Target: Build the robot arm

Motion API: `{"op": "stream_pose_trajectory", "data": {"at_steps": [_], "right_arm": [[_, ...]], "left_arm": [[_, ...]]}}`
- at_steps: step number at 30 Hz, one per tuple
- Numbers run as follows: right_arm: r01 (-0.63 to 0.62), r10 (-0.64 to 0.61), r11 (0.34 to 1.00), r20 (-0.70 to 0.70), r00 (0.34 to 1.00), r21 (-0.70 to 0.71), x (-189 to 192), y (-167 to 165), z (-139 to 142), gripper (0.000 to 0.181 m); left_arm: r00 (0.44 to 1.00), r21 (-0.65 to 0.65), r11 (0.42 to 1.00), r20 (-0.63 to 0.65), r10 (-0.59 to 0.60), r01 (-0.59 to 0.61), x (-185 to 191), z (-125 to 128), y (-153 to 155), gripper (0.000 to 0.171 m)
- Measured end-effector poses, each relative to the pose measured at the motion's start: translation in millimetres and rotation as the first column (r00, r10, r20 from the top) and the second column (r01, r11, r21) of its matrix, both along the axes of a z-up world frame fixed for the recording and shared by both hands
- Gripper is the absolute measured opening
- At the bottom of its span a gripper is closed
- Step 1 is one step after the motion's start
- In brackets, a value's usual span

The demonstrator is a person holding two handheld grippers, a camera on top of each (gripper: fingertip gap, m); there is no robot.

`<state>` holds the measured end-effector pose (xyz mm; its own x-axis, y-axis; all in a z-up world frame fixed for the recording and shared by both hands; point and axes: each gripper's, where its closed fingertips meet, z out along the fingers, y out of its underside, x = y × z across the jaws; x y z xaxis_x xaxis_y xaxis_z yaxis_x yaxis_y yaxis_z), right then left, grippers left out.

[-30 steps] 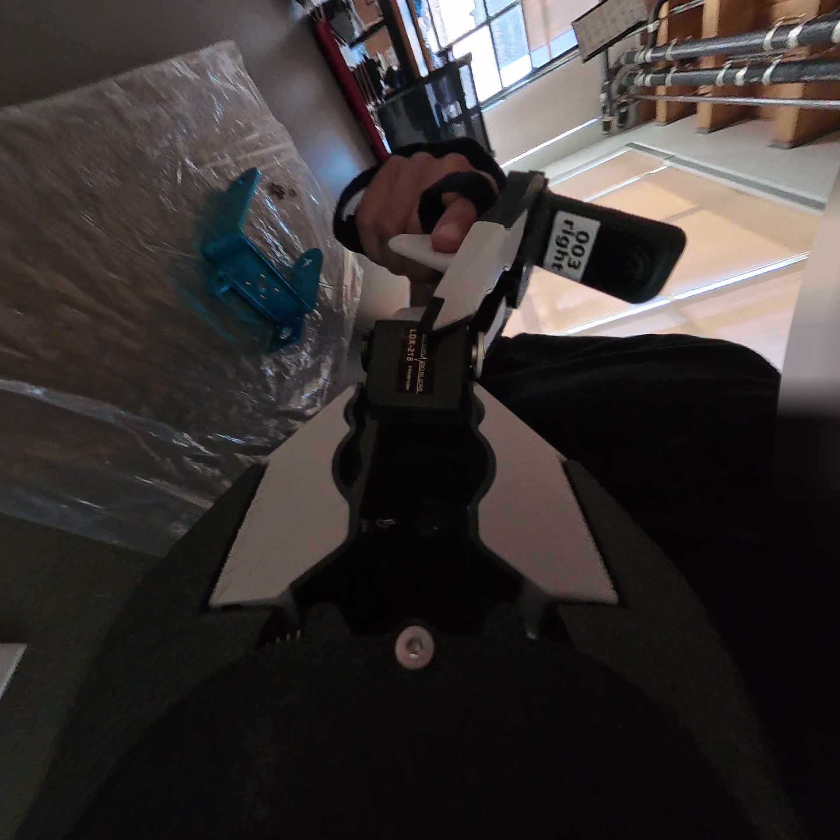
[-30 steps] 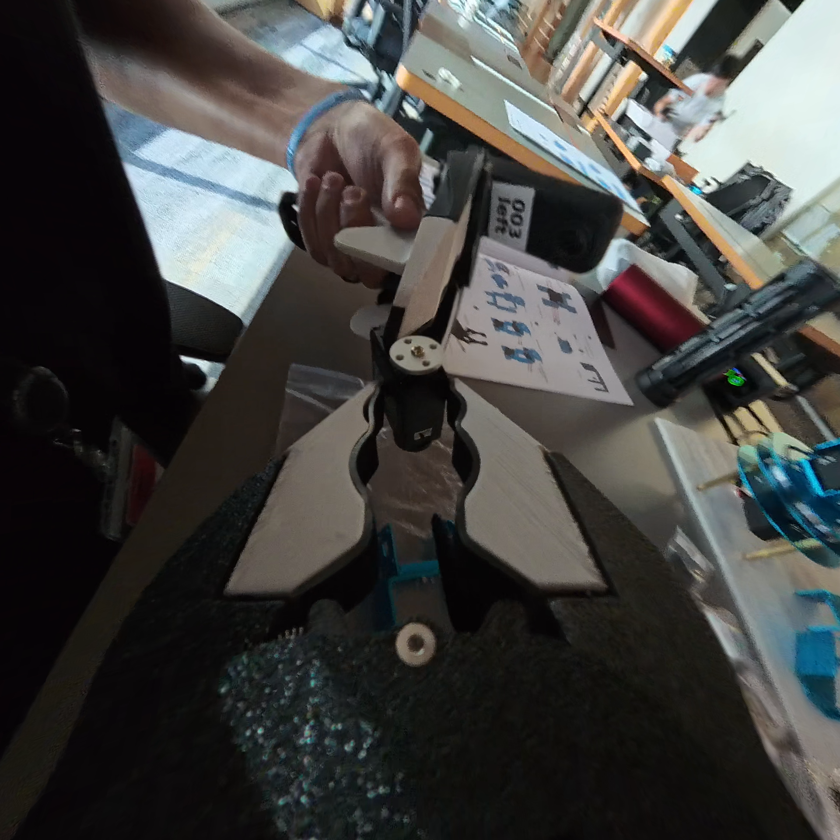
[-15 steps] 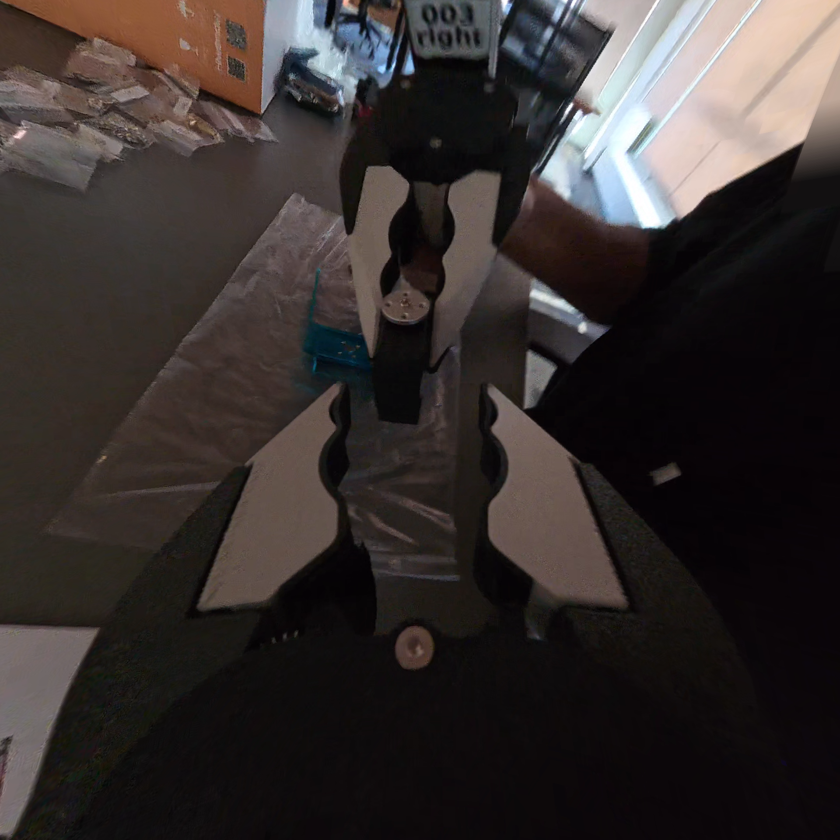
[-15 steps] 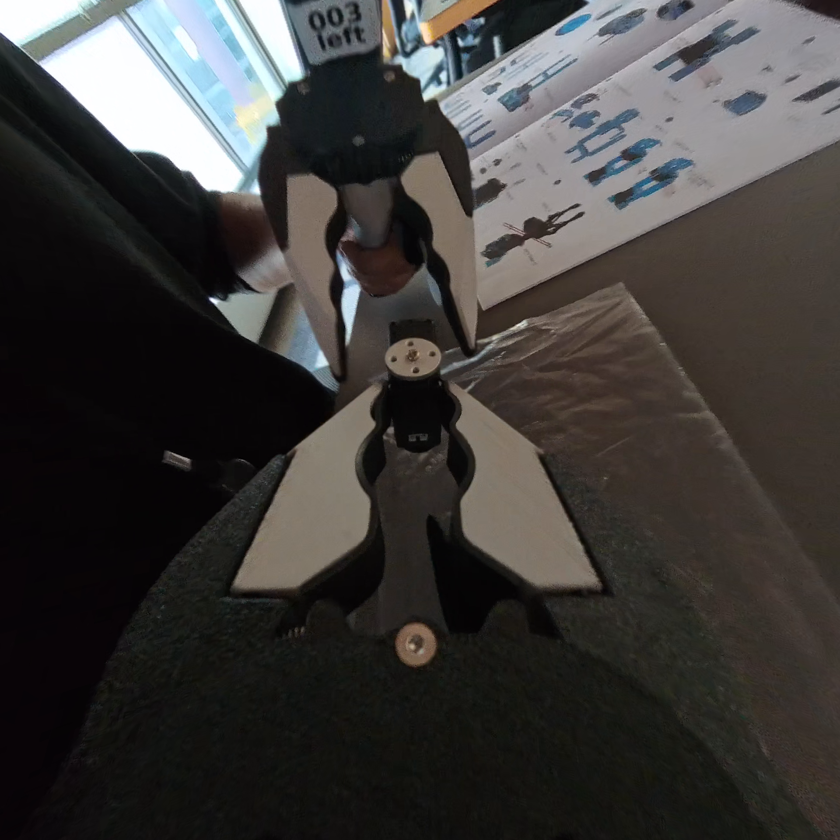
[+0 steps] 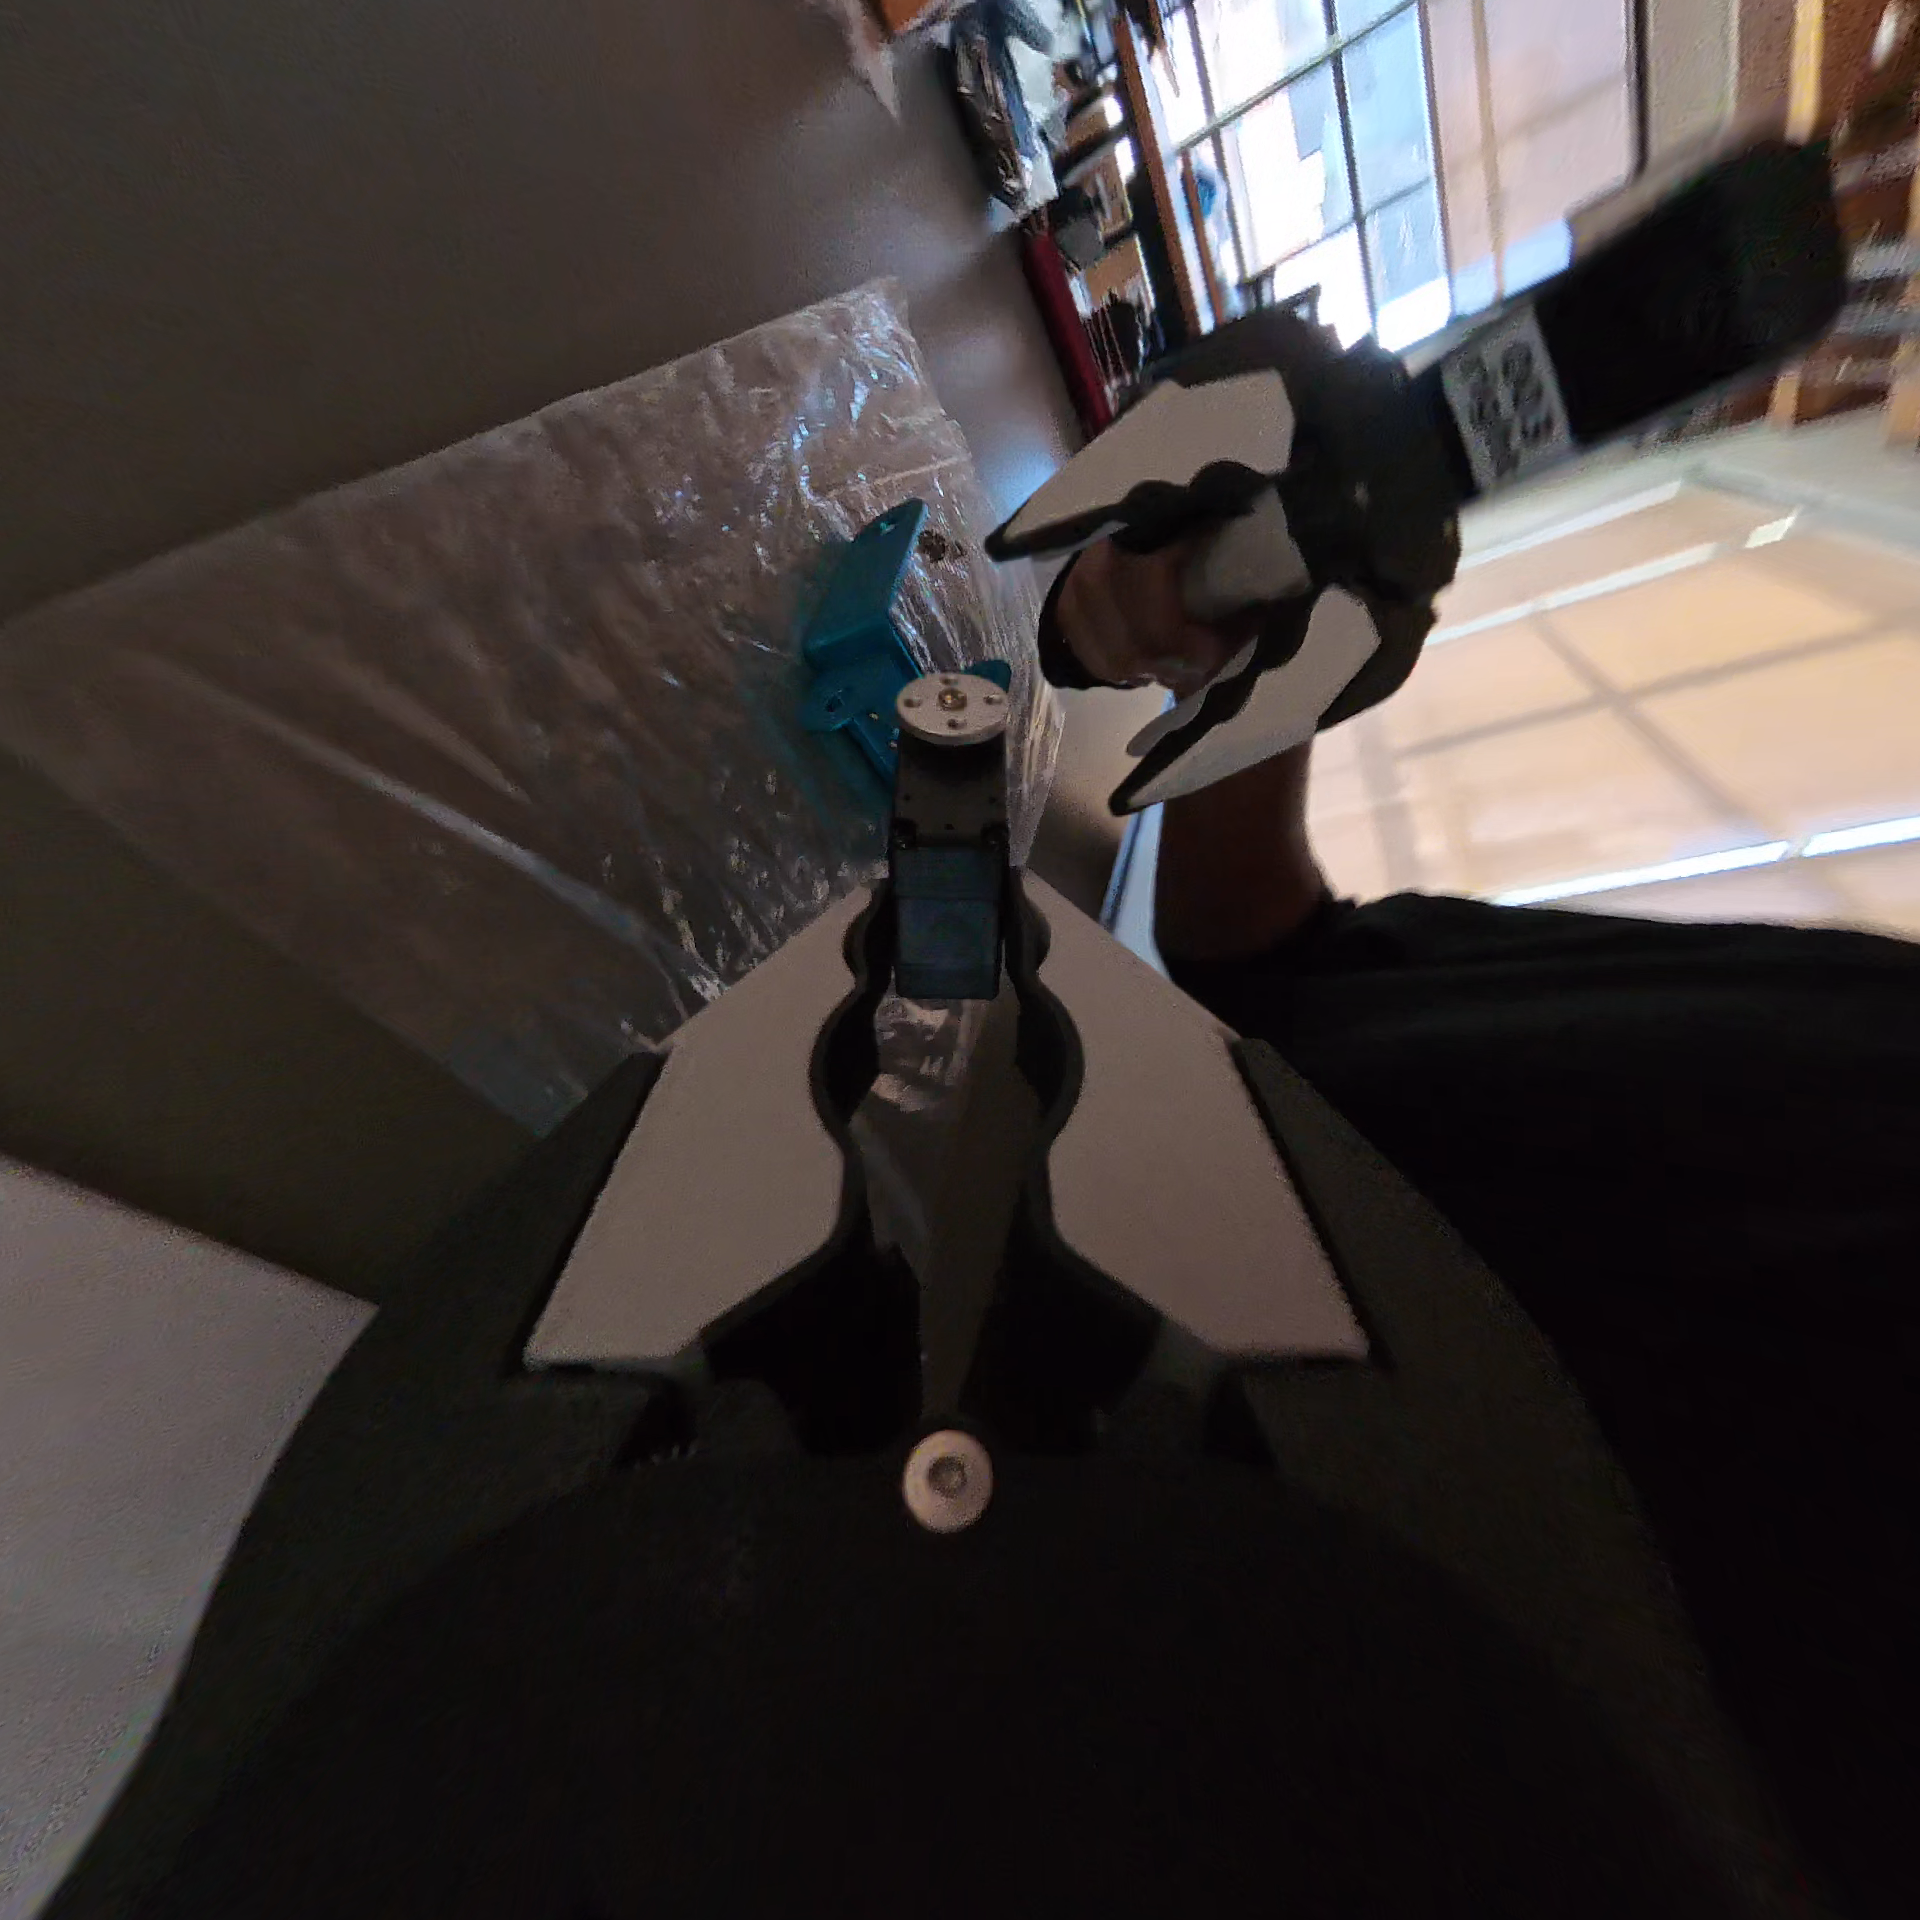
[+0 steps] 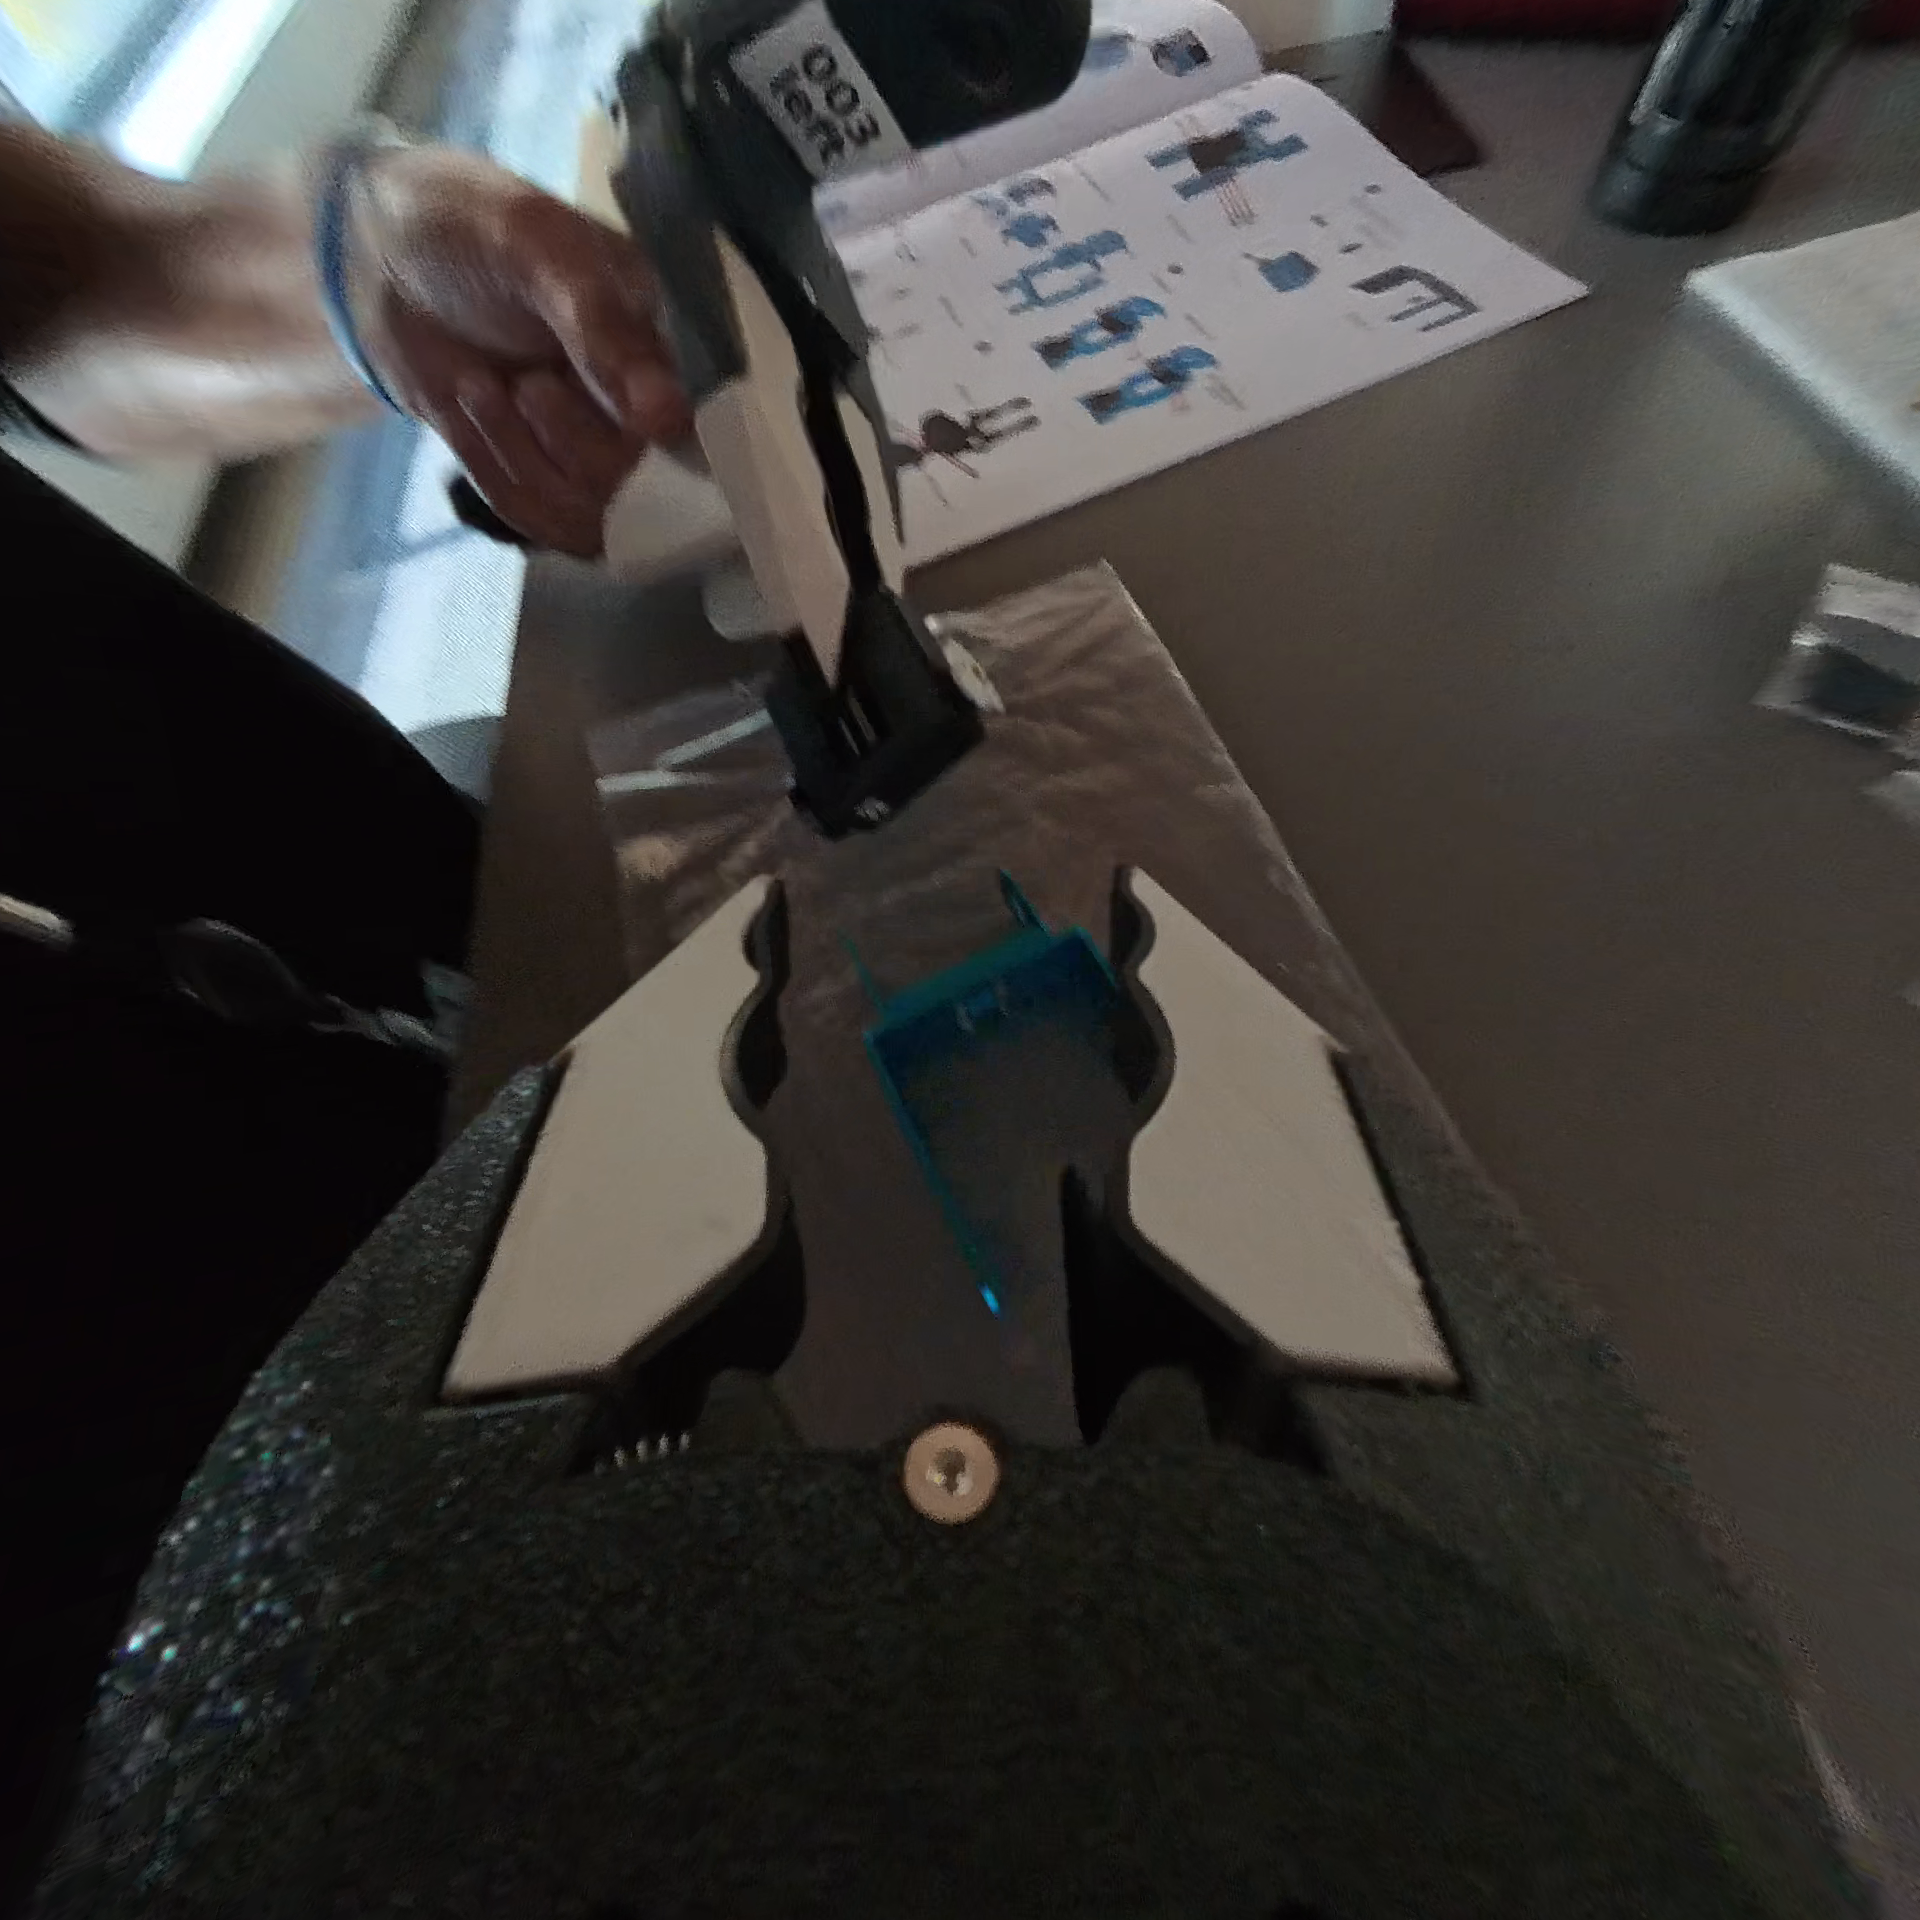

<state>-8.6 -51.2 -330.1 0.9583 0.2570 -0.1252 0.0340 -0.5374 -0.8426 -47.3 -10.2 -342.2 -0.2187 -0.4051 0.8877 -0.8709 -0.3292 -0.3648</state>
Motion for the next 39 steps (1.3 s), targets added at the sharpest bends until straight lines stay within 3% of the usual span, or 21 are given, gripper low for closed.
{"op": "stream_pose_trajectory", "data": {"at_steps": [4, 7, 15, 23, 27, 34, 39], "right_arm": [[0.020, -0.007, 0.997, 0.174, 0.985, -0.073, 18.4, -14.4, -17.1, 0.077], [0.012, 0.019, 0.993, 0.256, 0.967, -0.118, 23.9, -19.2, -29.5, 0.076], [-0.006, 0.021, 0.998, 0.253, 0.967, -0.057, 28.2, -23.8, -25.9, 0.075], [-0.003, -0.011, 0.997, 0.186, 0.982, 0.077, 28.3, -38.6, 4.9, 0.072], [-0.020, 0.002, 0.995, 0.184, 0.983, 0.093, 22.9, -38.7, 8.9, 0.072], [-0.019, 0.009, 0.994, 0.097, 0.995, 0.104, 20.9, -35.4, 8.4, 0.070], [0.057, -0.057, 0.993, -0.004, 0.998, 0.107, 30.9, -35.3, 11.5, 0.067]], "left_arm": [[0.987, -0.041, 0.999, -0.162, -0.003, -0.003, -0.5, -7.1, -7.8, 0.021], [0.966, -0.067, 0.998, -0.259, -0.024, 0.007, -3.7, -10.6, -15.7, 0.021], [0.922, -0.009, 0.998, -0.382, 0.061, -0.070, -0.1, -25.2, -13.2, 0.021], [0.908, 0.106, 0.987, -0.392, 0.150, -0.118, -3.4, -29.6, -3.3, 0.023], [0.923, 0.193, 0.974, -0.341, 0.177, -0.116, -7.3, -28.9, -2.8, 0.028], [0.969, 0.389, 0.910, -0.130, 0.211, -0.146, -18.8, -25.5, 7.0, 0.032], [0.960, 0.468, 0.838, 0.148, 0.239, -0.281, -44.3, -3.5, 38.6, 0.033]]}}
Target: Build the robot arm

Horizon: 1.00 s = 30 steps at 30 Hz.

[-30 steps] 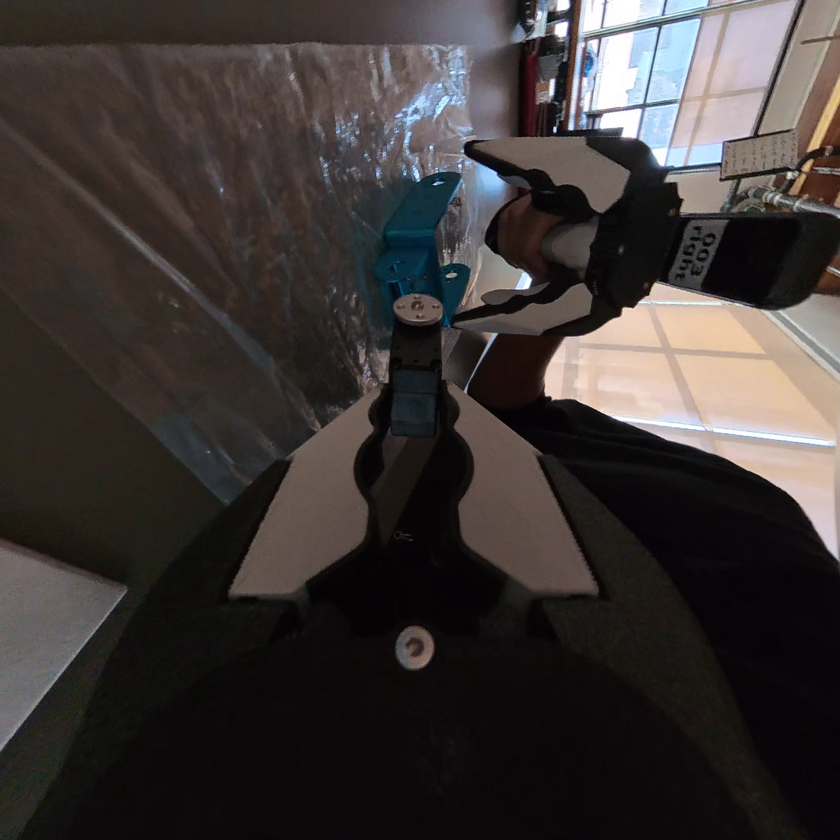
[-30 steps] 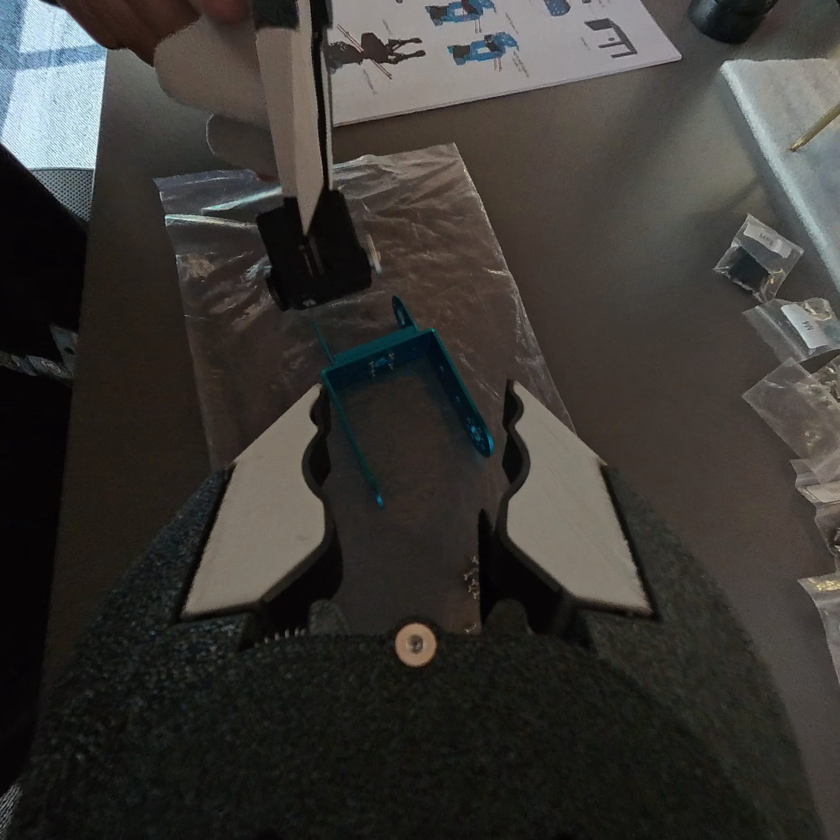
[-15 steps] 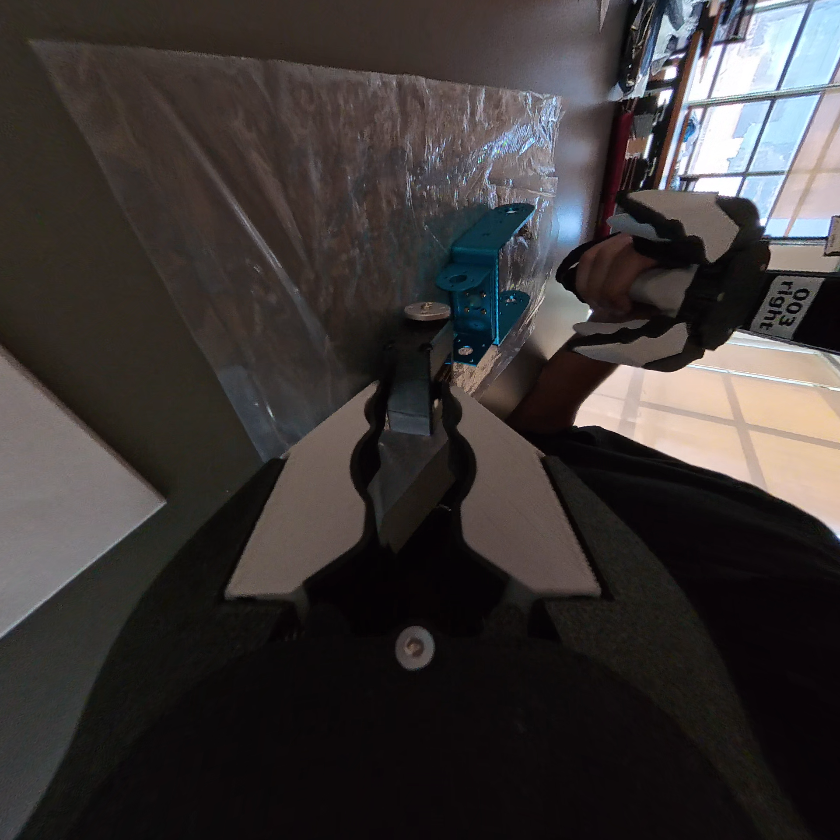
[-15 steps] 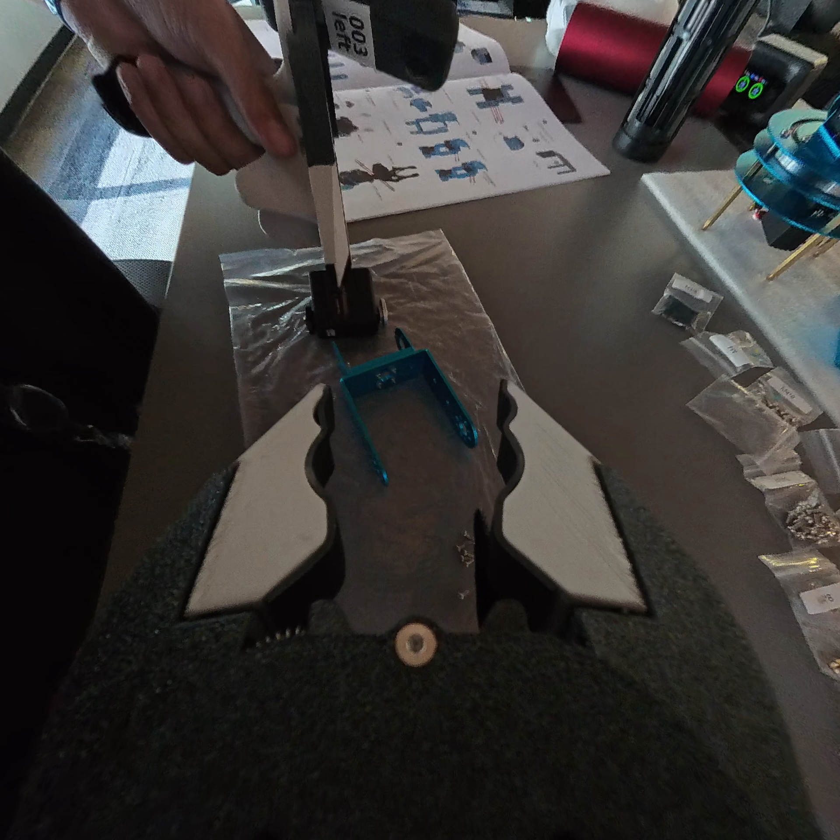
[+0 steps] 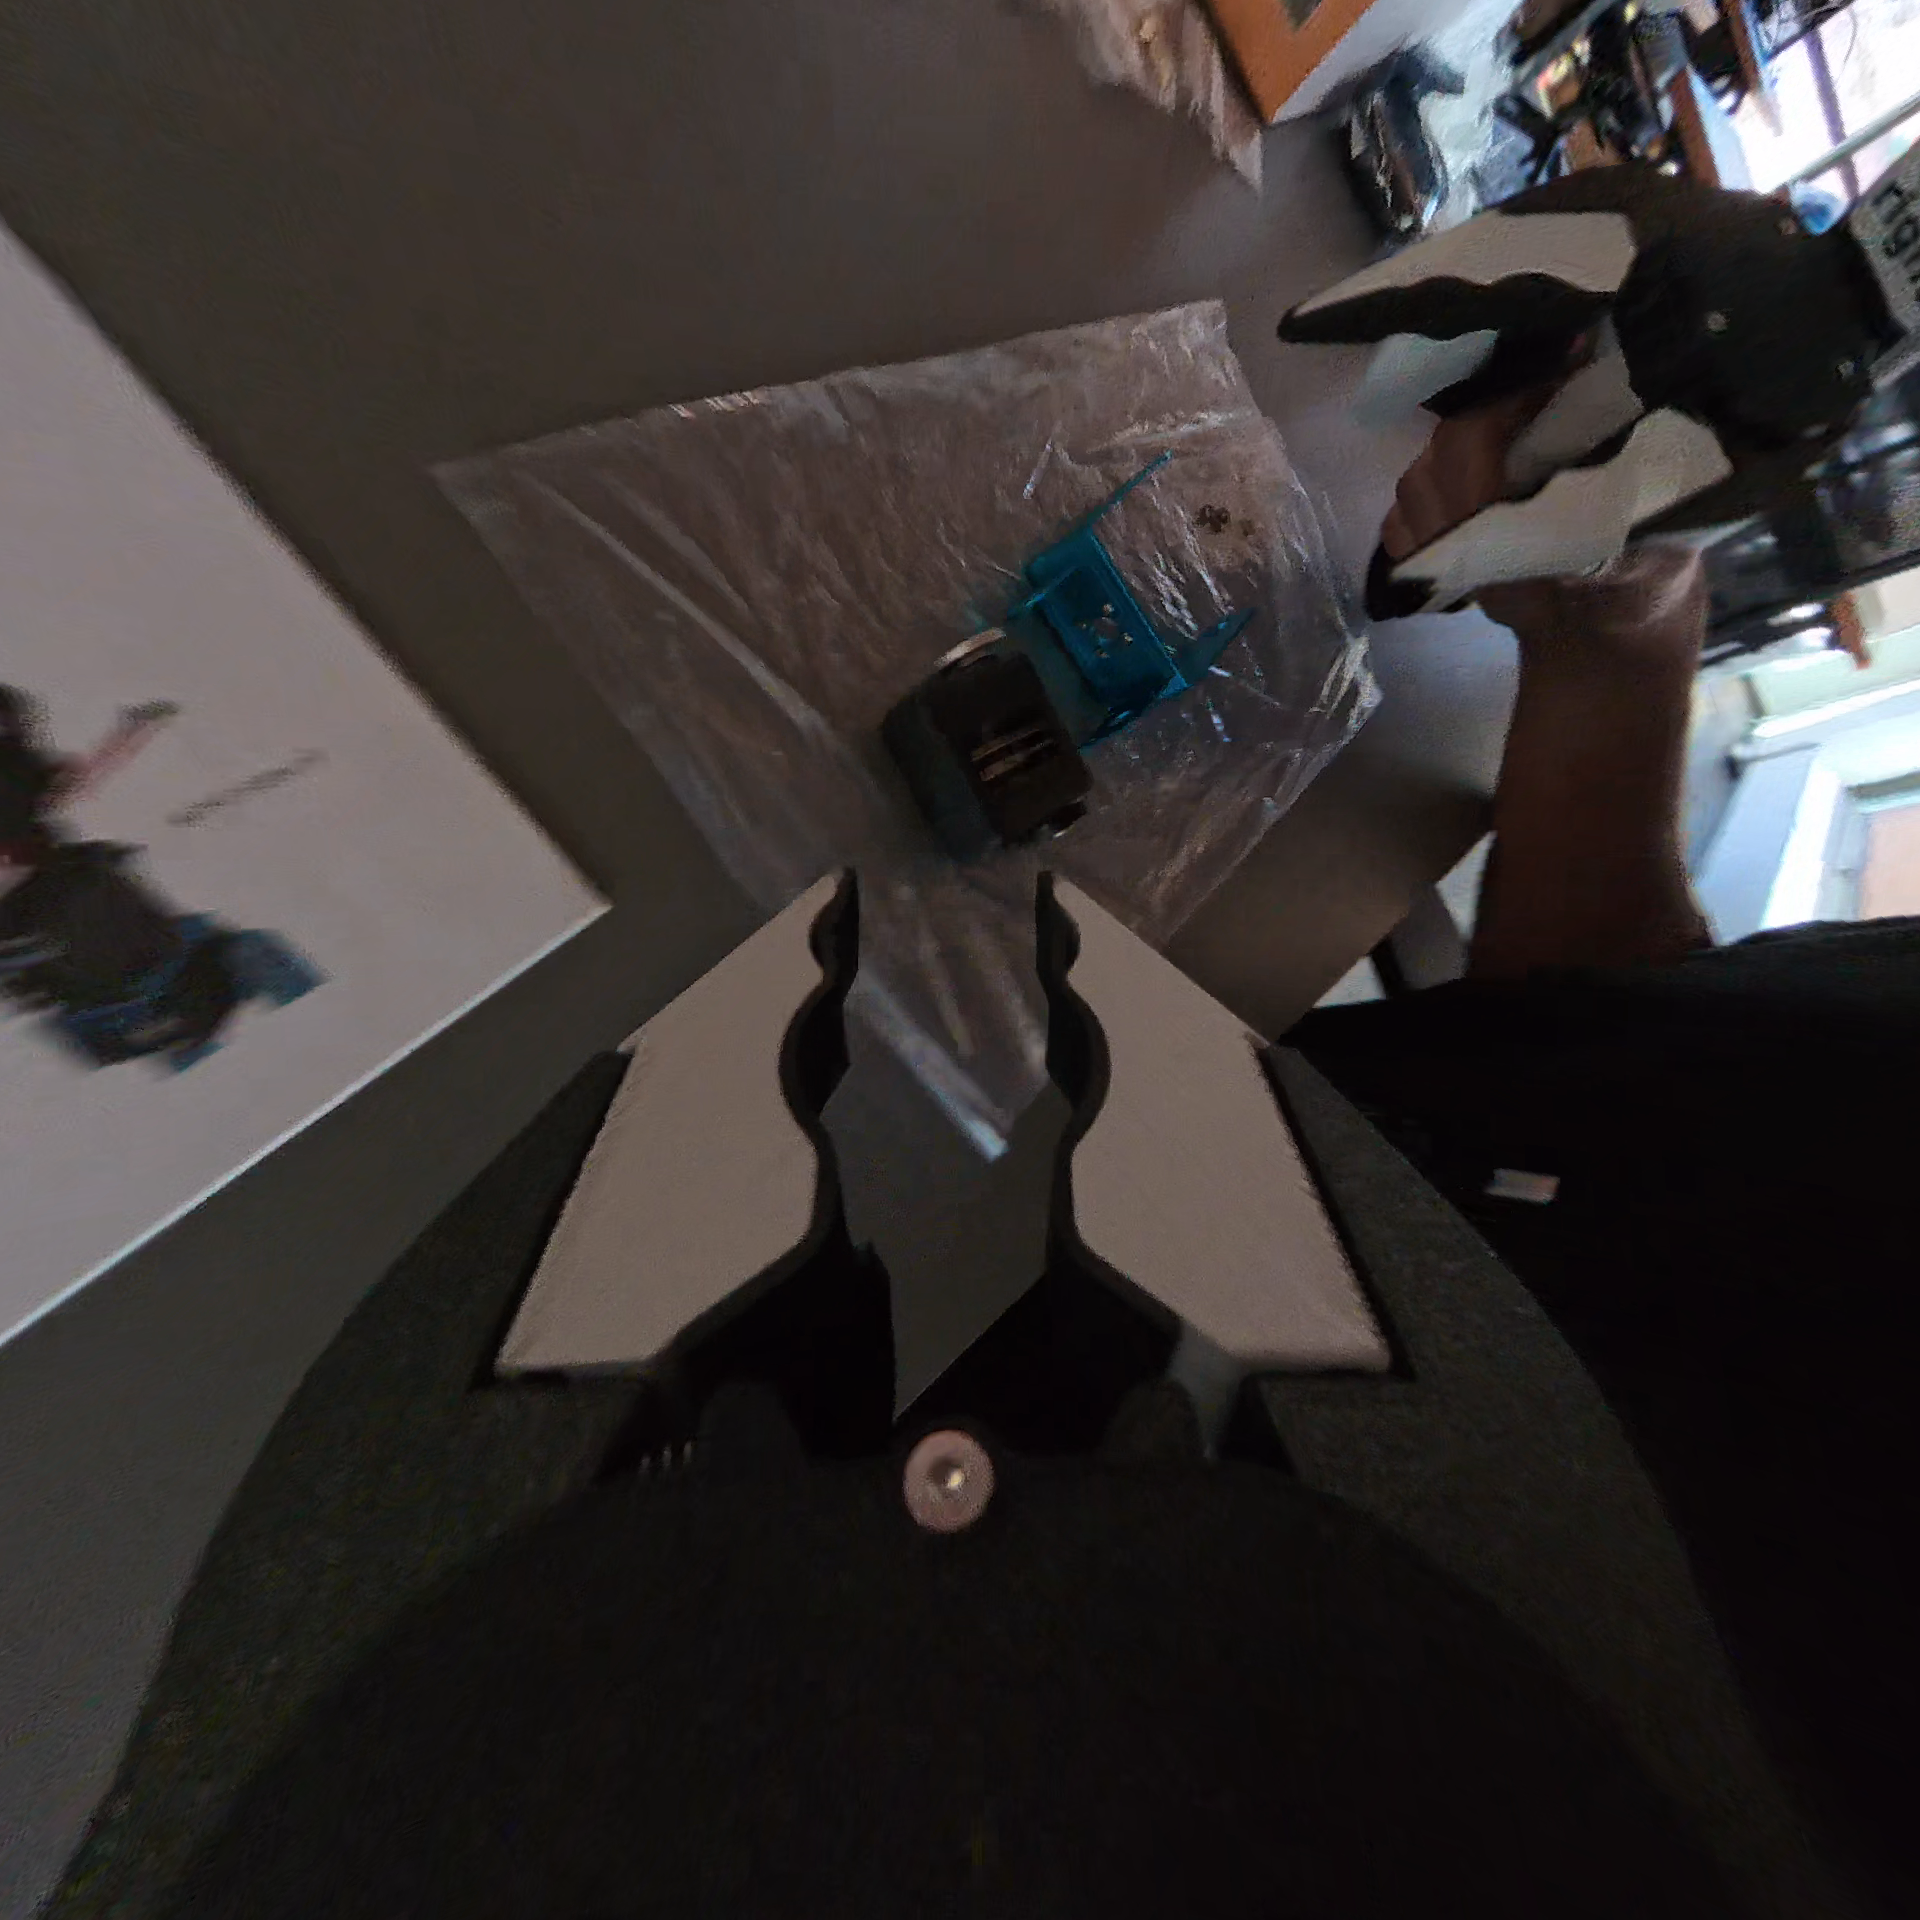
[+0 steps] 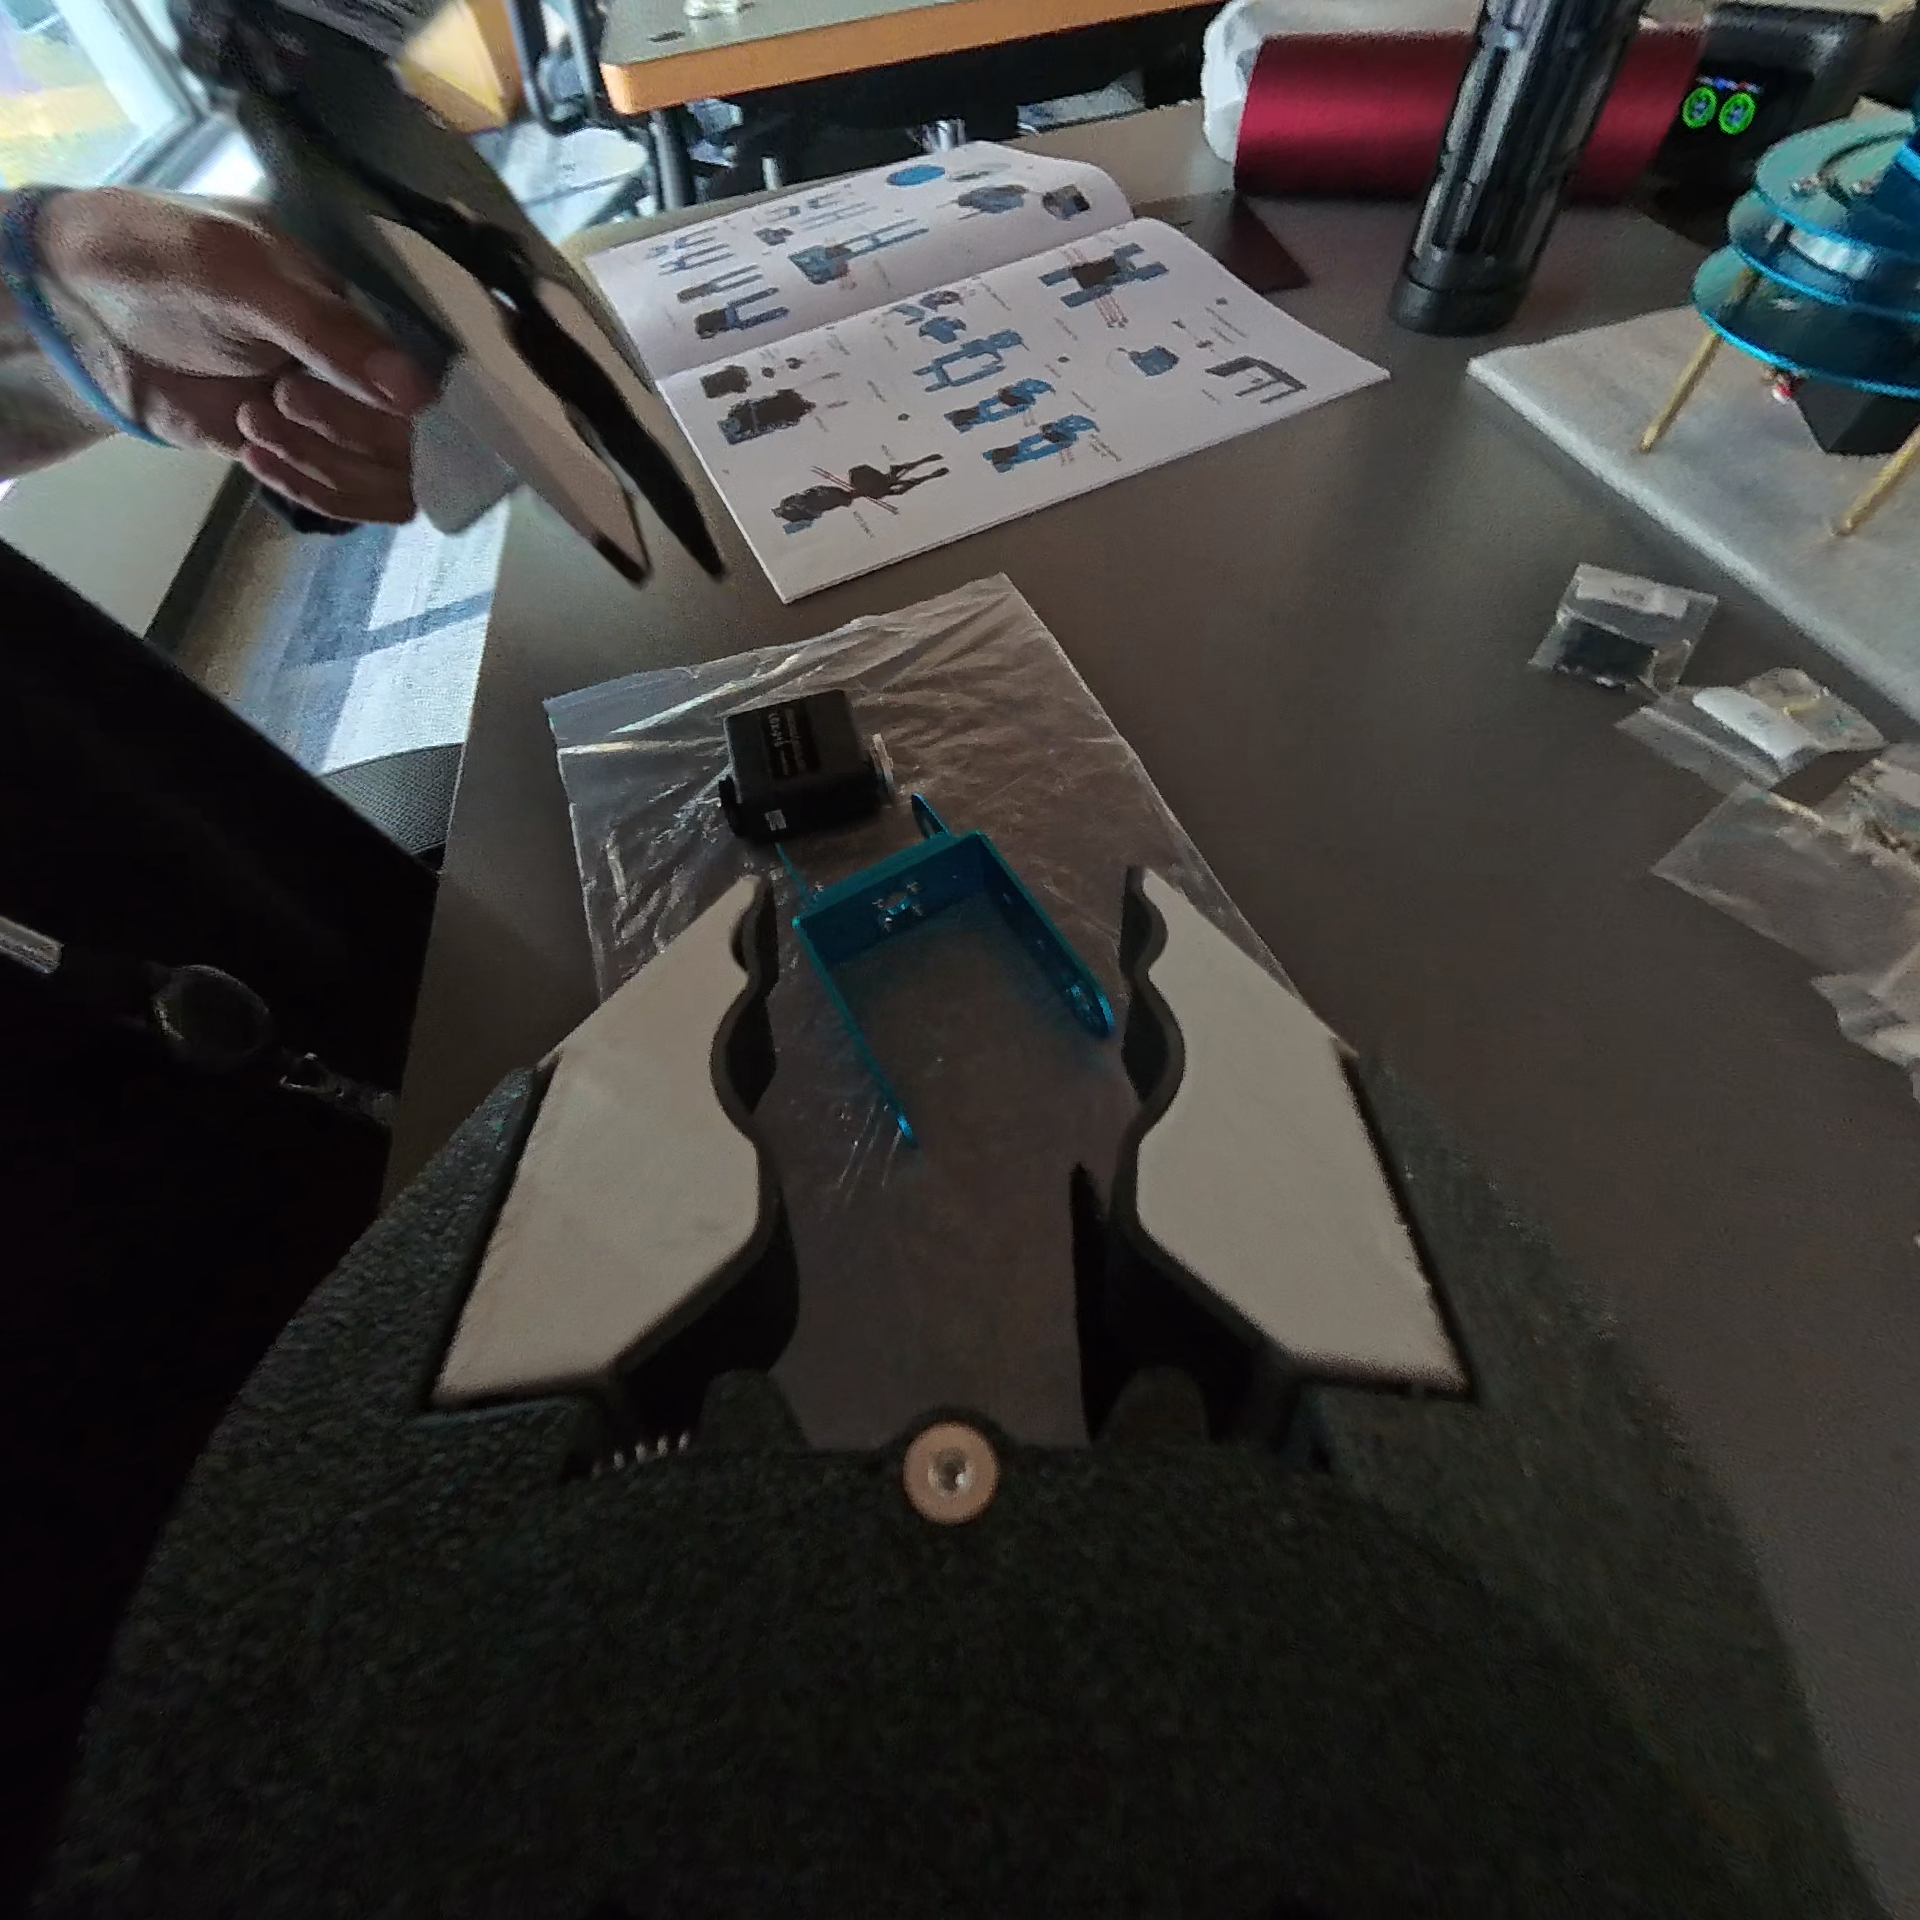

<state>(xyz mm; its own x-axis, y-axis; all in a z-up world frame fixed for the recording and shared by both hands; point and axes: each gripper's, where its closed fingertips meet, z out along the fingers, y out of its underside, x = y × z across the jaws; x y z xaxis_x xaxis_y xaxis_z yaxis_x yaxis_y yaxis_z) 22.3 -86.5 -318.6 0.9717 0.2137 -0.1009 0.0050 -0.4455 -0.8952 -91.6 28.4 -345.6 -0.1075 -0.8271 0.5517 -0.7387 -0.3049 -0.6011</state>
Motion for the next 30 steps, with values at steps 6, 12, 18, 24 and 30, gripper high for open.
{"op": "stream_pose_trajectory", "data": {"at_steps": [6, 12, 18, 24, 30], "right_arm": [[0.114, -0.114, 0.993, 0.017, 0.993, -0.024, -5.4, 0.4, 1.1, 0.063], [0.223, -0.223, 0.975, -0.028, 0.974, 0.005, -19.0, 11.2, 4.9, 0.061], [0.333, -0.333, 0.943, 0.040, 0.942, 0.003, -23.2, 18.1, 0.7, 0.060], [0.376, -0.376, 0.926, 0.032, 0.926, 0.027, -32.2, 32.6, 1.6, 0.058], [0.364, -0.361, 0.931, 0.078, 0.929, -0.027, -35.7, 41.3, -2.7, 0.058]], "left_arm": [[0.899, 0.270, 0.867, 0.255, 0.356, -0.420, -73.7, 24.8, 146.1, 0.033], [0.781, 0.433, 0.652, 0.285, 0.556, -0.622, -162.5, 19.3, 243.8, 0.033], [0.790, 0.365, 0.702, 0.234, 0.567, -0.612, -182.2, 5.4, 252.5, 0.033], [0.818, 0.371, 0.729, 0.246, 0.519, -0.575, -196.0, 10.0, 254.6, 0.033], [0.826, 0.372, 0.738, 0.269, 0.495, -0.563, -199.5, 9.8, 258.8, 0.033]]}}
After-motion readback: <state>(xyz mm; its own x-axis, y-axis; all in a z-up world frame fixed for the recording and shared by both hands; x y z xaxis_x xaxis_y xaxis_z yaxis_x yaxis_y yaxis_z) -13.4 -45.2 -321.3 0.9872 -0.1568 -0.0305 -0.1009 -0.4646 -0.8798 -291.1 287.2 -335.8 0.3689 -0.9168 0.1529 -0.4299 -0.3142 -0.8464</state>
